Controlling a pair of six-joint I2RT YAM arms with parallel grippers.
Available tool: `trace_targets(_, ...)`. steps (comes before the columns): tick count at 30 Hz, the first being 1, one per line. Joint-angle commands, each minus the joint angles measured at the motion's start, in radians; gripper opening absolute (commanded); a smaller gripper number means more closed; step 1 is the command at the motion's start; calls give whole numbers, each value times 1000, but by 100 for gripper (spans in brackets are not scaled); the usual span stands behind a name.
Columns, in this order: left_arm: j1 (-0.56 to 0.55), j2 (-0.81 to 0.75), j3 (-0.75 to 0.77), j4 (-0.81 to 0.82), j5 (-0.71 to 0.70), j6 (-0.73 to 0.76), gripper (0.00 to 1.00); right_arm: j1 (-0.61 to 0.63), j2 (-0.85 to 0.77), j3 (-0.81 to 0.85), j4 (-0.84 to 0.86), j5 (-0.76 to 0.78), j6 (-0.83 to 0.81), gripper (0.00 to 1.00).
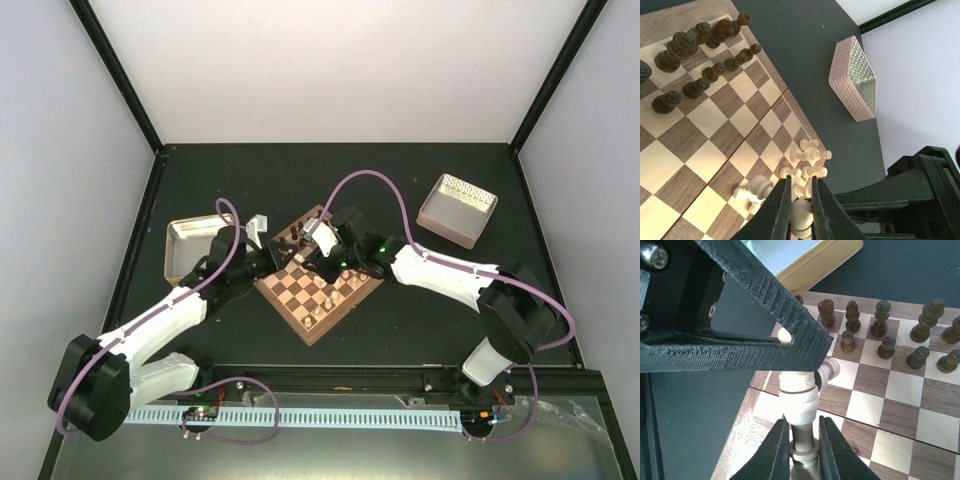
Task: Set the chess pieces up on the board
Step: Pick up the chess piece from the chessboard.
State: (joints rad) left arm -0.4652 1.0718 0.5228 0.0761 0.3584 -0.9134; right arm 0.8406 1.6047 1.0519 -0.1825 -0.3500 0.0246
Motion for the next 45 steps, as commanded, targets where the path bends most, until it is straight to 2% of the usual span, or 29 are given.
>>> trace_targets(1,5,12,-4,0,17,32,4,4,-1,5,12,13,11,1)
trace_targets(8,5,30,-35,-10,-14,66,2,4,-22,-20,10,104,55,2)
trace_targets(16,0,116,-72,25,23,98,2,4,-46,-35,4,106,97,2)
trace_targets(23,-25,184,-84,32,5,122,7,4,-58,-31,-2,111,116,2)
trace_targets(26,-38,201,-79,27,-7,131,14,5,-64,-28,-6,116,118,2)
trace_targets(31,-60,236,-44,-28,-43,159,35,4,-64,-23,-13,124,121,3)
trace_targets(34,-63,228,-22,-69,-49,172,43,4,-69,-22,-14,131,125,3)
trace_targets(45,-61,33,78,-259,-174,228,45,5,-108,-30,-10,161,162,3)
